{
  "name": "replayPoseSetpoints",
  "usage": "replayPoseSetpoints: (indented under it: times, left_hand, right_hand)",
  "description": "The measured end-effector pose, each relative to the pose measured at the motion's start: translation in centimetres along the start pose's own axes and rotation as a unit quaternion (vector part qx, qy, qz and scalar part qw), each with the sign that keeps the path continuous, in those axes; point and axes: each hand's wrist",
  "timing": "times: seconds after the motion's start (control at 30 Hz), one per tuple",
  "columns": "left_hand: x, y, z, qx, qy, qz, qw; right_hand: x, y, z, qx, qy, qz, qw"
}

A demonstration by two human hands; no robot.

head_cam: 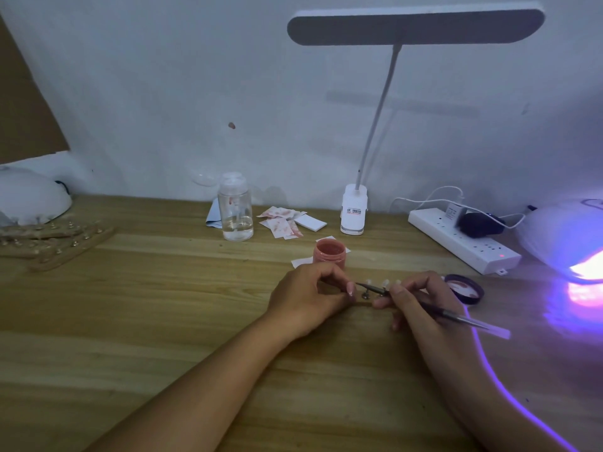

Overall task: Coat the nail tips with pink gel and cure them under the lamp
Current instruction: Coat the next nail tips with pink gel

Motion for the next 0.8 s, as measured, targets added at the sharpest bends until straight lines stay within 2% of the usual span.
replayPoseSetpoints:
  times: [0.8]
  left_hand:
    - [0.06,0.23,0.1,0.009,-0.006,0.012,1.0]
  right_hand:
    - [0.11,0.34,-0.31,-0.021,0.035,-0.01,0.999]
Point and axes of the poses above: each hand's wrist, its own z-axis towards the middle knuckle, its own x-axis out of the palm, y = z × x, and after that the axes turned 8 degrees about x, right-handed
